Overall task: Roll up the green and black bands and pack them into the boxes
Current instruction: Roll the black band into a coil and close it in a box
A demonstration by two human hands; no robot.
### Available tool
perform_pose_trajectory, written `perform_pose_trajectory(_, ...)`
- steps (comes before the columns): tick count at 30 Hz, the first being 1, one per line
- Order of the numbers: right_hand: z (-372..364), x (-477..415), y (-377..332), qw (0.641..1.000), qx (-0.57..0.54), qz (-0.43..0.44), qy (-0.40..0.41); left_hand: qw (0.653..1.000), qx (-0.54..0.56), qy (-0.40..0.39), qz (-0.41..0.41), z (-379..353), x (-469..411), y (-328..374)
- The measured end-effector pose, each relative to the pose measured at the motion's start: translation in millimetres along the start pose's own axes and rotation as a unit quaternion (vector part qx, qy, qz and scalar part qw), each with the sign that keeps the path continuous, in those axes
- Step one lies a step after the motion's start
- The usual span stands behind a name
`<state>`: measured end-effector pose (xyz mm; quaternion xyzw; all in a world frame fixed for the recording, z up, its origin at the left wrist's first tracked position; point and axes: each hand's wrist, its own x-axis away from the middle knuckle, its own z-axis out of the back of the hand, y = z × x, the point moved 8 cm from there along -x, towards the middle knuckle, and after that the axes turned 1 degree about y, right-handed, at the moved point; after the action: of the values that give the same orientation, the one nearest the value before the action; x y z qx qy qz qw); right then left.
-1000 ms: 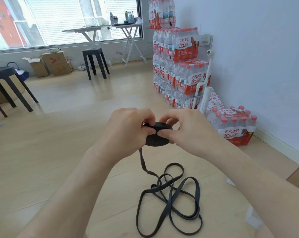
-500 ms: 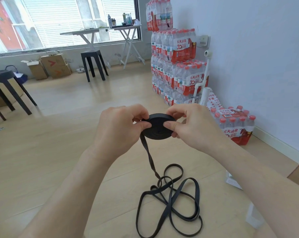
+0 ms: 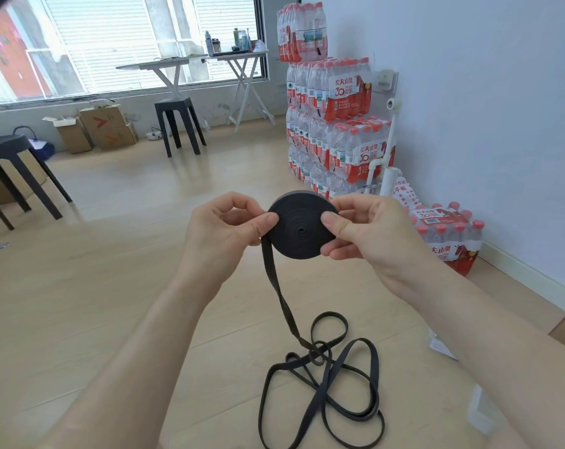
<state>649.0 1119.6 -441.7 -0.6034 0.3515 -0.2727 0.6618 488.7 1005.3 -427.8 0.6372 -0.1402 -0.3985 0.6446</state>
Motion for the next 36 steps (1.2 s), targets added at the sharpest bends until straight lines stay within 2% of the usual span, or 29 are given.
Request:
perform_pose_trajectory(7,-4.1,-0.4,4.0,0.996,-0.090,-0.018,0.001,0.998,0.048,-0.034,0.008,0.6,-0.5,0.3)
perform_pose_trajectory(13,-13.2,0.0,9.9,0.984,-0.174,-0.040,-0.012,0.973,0.222,-0.031,0.061,-3.7,0.0,-0.2)
perform_pose_trajectory(17,-18.3,0.6,10.9,0.980,-0.190,-0.038,-0.032,0.976,0.214,-0.008,0.051,0.4,-1.5,5.1)
perform_pose_trajectory(20,-20.5,2.1,3.3,0.988,-0.142,-0.015,-0.061,0.978,0.203,0.002,0.052,3.7,-1.8,5.7)
perform_pose_trajectory(23,-19.6,5.3,-13.1,0.996,0.012,0.055,-0.071,0.984,0.170,-0.015,0.046,3.7,-0.5,8.0)
perform_pose_trajectory(25,-19.7,7.4,-20.7,0.992,0.067,0.090,-0.065,0.988,0.146,-0.024,0.037,3.8,0.0,10.7)
perform_pose_trajectory(31,-20.4,10.8,-23.0,0.992,0.037,0.108,-0.056,0.975,0.211,-0.037,0.061,2.2,0.1,11.4)
perform_pose_trajectory(36,-15.7,6.3,-16.6,0.995,-0.033,0.079,-0.050,0.980,0.175,-0.063,0.071,-3.8,4.5,10.3)
